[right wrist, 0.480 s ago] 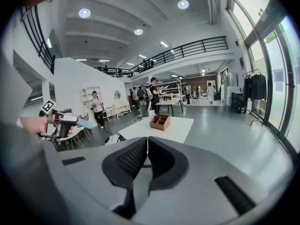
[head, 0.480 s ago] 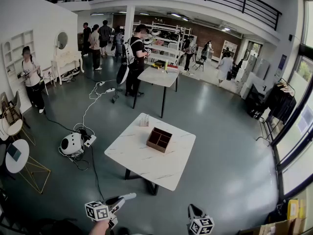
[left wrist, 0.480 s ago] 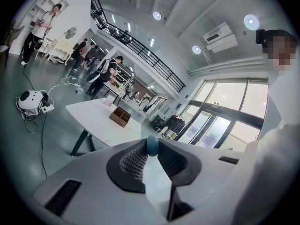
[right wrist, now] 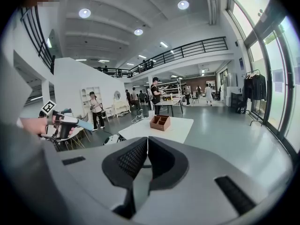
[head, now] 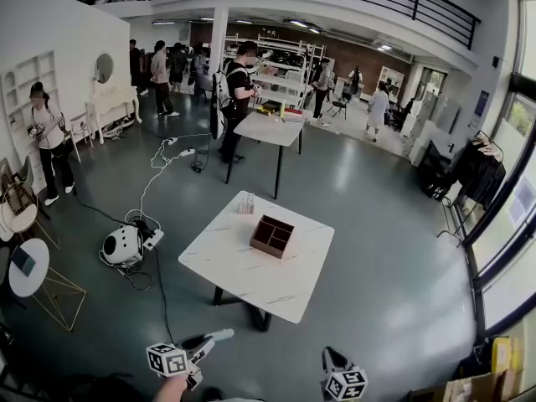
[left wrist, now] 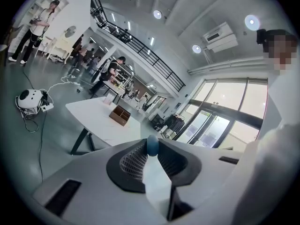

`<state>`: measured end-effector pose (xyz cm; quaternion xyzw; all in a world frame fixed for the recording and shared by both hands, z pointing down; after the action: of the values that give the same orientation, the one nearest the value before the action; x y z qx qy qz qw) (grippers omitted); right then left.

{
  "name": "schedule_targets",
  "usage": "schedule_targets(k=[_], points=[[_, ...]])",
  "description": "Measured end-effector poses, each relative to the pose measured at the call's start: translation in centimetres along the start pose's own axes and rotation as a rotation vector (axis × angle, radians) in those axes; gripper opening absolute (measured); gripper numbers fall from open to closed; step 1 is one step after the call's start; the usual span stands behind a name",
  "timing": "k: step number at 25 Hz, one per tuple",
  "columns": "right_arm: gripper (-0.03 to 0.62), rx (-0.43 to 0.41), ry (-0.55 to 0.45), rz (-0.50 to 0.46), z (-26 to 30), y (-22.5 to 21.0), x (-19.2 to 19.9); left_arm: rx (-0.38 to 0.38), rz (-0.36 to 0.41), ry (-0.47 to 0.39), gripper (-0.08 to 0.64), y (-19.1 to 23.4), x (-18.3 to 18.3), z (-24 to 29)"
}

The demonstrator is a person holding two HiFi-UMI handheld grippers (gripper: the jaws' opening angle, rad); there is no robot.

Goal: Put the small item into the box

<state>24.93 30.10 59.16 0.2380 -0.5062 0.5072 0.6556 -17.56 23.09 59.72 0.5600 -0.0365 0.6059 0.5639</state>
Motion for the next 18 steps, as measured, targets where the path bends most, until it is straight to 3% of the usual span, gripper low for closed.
schedule_targets(k=[18], points=[[0.026, 0.029, 0.029, 0.048, 1.8, 2.7, 1.9, 0.003, -0.003, 0.044, 0.072, 2.9, -0.1, -1.5]])
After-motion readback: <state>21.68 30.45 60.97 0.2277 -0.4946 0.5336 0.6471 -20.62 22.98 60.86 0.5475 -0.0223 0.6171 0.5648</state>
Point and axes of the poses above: the fingertips, and each gripper's own axes: z forward along the fingers, y to its left, x out of its underside, the point moved 7 cm from there along -z, backward along the fingers, and after that the axes turned 10 degrees about -x, right-handed, at the moved point
